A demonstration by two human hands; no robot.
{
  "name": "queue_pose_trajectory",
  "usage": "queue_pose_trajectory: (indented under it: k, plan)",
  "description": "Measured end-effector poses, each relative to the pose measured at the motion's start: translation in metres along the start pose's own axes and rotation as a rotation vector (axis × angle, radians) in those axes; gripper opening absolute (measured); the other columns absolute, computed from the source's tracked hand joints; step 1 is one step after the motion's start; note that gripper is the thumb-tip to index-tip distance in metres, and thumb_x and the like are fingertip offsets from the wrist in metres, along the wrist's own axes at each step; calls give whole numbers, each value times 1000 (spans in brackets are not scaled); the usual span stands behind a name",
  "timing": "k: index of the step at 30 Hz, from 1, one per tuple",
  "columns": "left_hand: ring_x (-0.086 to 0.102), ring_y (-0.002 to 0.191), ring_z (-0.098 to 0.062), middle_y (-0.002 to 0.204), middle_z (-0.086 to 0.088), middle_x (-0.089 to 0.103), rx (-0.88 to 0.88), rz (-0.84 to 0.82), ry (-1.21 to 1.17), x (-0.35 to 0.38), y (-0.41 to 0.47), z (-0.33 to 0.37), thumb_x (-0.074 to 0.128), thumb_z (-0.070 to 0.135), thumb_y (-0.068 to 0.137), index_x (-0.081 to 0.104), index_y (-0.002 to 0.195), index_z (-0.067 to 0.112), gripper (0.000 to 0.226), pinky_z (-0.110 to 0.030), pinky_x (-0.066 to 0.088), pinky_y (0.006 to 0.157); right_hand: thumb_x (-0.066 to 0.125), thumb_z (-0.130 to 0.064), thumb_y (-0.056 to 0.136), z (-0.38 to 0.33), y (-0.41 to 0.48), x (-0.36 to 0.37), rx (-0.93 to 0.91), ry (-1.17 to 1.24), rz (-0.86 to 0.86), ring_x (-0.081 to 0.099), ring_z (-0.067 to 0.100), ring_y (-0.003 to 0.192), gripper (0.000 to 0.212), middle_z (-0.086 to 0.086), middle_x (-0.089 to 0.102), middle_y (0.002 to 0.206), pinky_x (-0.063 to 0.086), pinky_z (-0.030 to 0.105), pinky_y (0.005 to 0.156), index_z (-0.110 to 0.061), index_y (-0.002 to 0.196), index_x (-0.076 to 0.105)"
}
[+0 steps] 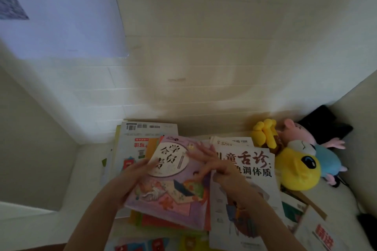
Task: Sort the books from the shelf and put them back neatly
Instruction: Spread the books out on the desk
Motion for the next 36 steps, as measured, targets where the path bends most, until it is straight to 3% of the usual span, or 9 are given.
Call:
queue_pose_trajectory:
  k: [2,5,9,12,15,23,29,32,36]
  plan:
    - [72,74,-34,95,-20,72,-69,114,29,-9,3,1,86,34,57,54,126,11,79,-40,60,55,38,16,72,8,-7,-3,168,104,245,41,5,133,64,-4,55,136,41,23,103,-24,112,68]
    - [70,74,-38,99,-17,71,49,284,85,-26,-5,-4,89,36,54,55,115,16,73,-57,56,62,54,-6,94,14,-6,-1,409,-170,453,56,15,110,27,0,54,114,43,8,72,-24,114,50]
    - [59,39,-18,88,-23,66,103,440,41,-50,-8,-13,56,10,93,50,121,13,29,-23,43,29,72,-34,82,15,5,23,555,-475,267,46,19,112,57,3,42,119,43,26,93,-17,128,42]
    - [58,38,-18,80,-17,69,130,440,-24,-59,-9,-13,53,6,93,53,118,14,26,-20,40,28,81,-52,65,16,13,29,651,-534,306,37,21,119,87,6,38,123,37,35,102,-10,128,40]
    - [59,40,-22,73,-15,71,123,457,-24,-70,-12,-10,52,5,93,56,111,17,21,-24,44,32,85,-51,58,16,18,29,671,-545,329,35,20,116,87,3,35,116,36,34,100,-11,121,41]
    - [57,33,-20,75,-19,67,71,434,7,-77,-27,-9,52,3,93,56,111,12,20,-21,39,27,79,-18,76,2,10,16,460,-289,665,61,10,80,34,-8,61,89,49,24,67,-15,97,52]
    - [69,70,-36,96,-20,72,35,401,17,-81,-26,-21,56,12,90,59,116,11,25,-44,58,60,66,-4,87,-72,9,-19,79,-80,887,62,-10,67,27,-11,65,82,46,8,54,-25,92,50]
    - [68,90,-38,107,-20,70,2,358,-24,-76,-22,-25,50,40,86,62,113,12,41,-45,54,78,63,9,83,-101,10,-7,-175,138,717,67,0,77,32,-15,71,81,53,16,65,-20,92,53]
    - [72,79,-33,97,-20,72,-65,325,-184,-70,-17,-23,29,69,75,62,109,13,73,-38,59,60,61,1,80,-72,11,53,-269,-104,230,55,17,120,23,-8,68,111,41,28,103,-18,91,68]
Point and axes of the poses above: each hand's wrist, its own y-axis towards the middle knuckle, its own x-axis out of the palm, z = x × y, the point moved 2 cm from there along y, towards the middle knuckle
